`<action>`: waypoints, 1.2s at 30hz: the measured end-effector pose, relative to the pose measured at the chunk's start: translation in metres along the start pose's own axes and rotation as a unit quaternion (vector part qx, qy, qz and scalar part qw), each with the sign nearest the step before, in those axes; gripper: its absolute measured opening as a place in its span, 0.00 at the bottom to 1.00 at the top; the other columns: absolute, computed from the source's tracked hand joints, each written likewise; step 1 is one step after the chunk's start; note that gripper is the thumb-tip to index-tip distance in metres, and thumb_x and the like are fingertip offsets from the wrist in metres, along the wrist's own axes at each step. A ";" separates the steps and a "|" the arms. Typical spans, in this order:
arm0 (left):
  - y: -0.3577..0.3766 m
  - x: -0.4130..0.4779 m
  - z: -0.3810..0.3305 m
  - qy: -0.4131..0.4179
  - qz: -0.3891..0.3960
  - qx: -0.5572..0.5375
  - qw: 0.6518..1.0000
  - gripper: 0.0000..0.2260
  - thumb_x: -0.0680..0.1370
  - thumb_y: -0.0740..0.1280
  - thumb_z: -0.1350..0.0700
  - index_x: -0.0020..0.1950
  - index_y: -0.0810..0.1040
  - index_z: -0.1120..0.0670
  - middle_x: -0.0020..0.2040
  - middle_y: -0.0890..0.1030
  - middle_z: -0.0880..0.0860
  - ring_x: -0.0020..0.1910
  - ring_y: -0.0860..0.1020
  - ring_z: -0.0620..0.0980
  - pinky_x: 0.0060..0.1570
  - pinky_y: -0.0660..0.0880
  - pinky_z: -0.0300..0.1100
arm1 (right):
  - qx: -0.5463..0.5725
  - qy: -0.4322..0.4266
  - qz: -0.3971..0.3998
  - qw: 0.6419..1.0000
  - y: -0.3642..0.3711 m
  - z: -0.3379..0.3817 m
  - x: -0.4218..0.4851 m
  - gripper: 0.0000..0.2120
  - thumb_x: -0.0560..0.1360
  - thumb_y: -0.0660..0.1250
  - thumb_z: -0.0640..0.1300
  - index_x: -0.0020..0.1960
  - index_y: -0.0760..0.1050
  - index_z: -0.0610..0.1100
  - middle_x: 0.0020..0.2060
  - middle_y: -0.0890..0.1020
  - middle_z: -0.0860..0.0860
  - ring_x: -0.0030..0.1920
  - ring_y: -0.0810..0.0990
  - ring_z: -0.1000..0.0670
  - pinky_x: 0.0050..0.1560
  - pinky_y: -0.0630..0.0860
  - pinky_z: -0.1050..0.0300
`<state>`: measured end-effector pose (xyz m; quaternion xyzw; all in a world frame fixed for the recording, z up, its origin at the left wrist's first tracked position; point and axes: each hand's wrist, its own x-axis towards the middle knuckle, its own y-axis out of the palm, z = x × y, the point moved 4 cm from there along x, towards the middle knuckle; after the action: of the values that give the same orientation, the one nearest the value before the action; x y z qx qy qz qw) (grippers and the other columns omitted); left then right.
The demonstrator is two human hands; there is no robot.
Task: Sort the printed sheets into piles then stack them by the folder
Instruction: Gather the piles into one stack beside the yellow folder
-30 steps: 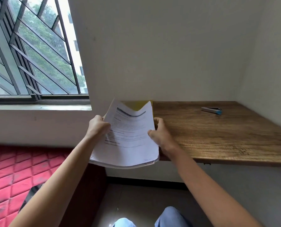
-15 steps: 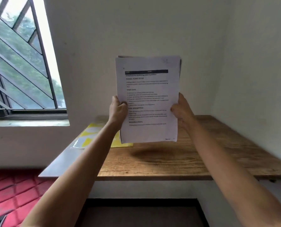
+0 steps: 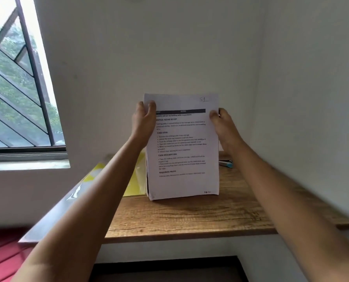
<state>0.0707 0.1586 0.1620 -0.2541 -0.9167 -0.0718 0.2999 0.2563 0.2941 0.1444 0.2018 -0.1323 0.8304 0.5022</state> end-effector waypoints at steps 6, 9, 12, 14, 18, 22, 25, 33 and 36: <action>-0.008 0.011 -0.014 0.065 0.010 -0.020 0.998 0.08 0.79 0.61 0.49 0.54 0.78 0.45 0.41 0.78 0.45 0.38 0.74 0.45 0.40 0.74 0.42 | 0.013 -0.025 -0.035 0.999 0.003 0.014 0.016 0.14 0.81 0.54 0.54 0.54 0.72 0.45 0.46 0.79 0.50 0.42 0.78 0.52 0.40 0.75 0.58; -0.009 0.009 -0.012 0.066 0.033 -0.086 0.994 0.07 0.79 0.62 0.49 0.52 0.80 0.42 0.40 0.78 0.44 0.38 0.74 0.47 0.41 0.74 0.44 | 0.010 -0.026 -0.060 0.998 0.004 0.015 0.019 0.15 0.80 0.55 0.57 0.47 0.73 0.47 0.47 0.81 0.46 0.44 0.79 0.48 0.46 0.77 0.51; -0.008 0.009 -0.013 0.052 0.031 -0.127 0.990 0.08 0.80 0.62 0.53 0.47 0.81 0.44 0.40 0.77 0.47 0.39 0.72 0.50 0.41 0.73 0.47 | -0.038 -0.053 -0.090 0.994 0.003 0.017 0.019 0.16 0.80 0.54 0.55 0.44 0.72 0.46 0.43 0.80 0.45 0.43 0.77 0.48 0.44 0.75 0.52; -0.007 0.013 -0.014 0.033 0.013 -0.130 0.991 0.09 0.79 0.62 0.53 0.43 0.81 0.45 0.40 0.78 0.47 0.40 0.73 0.50 0.41 0.73 0.48 | -0.081 -0.093 -0.099 0.987 0.003 0.021 0.020 0.15 0.81 0.54 0.51 0.46 0.72 0.42 0.39 0.77 0.49 0.39 0.75 0.51 0.39 0.71 0.58; 0.001 0.022 -0.021 -0.016 -0.038 -0.110 0.993 0.10 0.80 0.62 0.54 0.41 0.80 0.47 0.39 0.79 0.45 0.37 0.75 0.46 0.42 0.77 0.45 | -0.165 -0.177 -0.118 0.963 -0.003 0.036 0.024 0.12 0.82 0.54 0.44 0.44 0.70 0.40 0.35 0.74 0.51 0.33 0.70 0.57 0.30 0.65 0.72; 0.017 0.026 -0.023 -0.081 -0.045 -0.121 0.988 0.10 0.81 0.61 0.56 0.47 0.81 0.50 0.40 0.79 0.47 0.38 0.77 0.47 0.41 0.79 0.42 | -0.236 -0.202 -0.164 0.936 -0.014 0.050 0.034 0.16 0.82 0.54 0.42 0.35 0.63 0.47 0.30 0.69 0.55 0.29 0.65 0.60 0.27 0.62 0.71; 0.034 0.023 -0.005 -0.149 -0.036 -0.124 0.980 0.11 0.81 0.59 0.59 0.47 0.81 0.51 0.42 0.80 0.49 0.38 0.78 0.49 0.35 0.78 0.39 | -0.306 -0.156 -0.167 0.924 -0.019 0.037 0.039 0.16 0.81 0.52 0.44 0.35 0.60 0.51 0.30 0.67 0.55 0.29 0.65 0.57 0.27 0.60 0.63; 0.072 -0.005 0.101 -0.319 0.011 -0.082 0.944 0.14 0.79 0.60 0.61 0.36 0.78 0.51 0.53 0.82 0.58 0.45 0.80 0.57 0.43 0.80 0.49 | -0.397 -0.001 -0.109 0.911 -0.024 -0.073 0.034 0.13 0.80 0.51 0.43 0.38 0.65 0.43 0.40 0.73 0.45 0.40 0.72 0.45 0.39 0.64 0.56; 0.073 -0.019 0.125 -0.332 0.013 -0.072 0.940 0.10 0.79 0.64 0.58 0.40 0.80 0.51 0.52 0.82 0.56 0.48 0.82 0.57 0.49 0.81 0.51 | -0.404 0.010 -0.092 0.910 -0.020 -0.101 0.034 0.11 0.81 0.51 0.43 0.45 0.69 0.43 0.42 0.74 0.46 0.41 0.71 0.47 0.40 0.65 0.56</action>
<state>0.0567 0.2491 0.0479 -0.2963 -0.9531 -0.0457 -0.0399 0.2397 0.3724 0.0712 -0.0152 -0.4323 0.6582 0.6162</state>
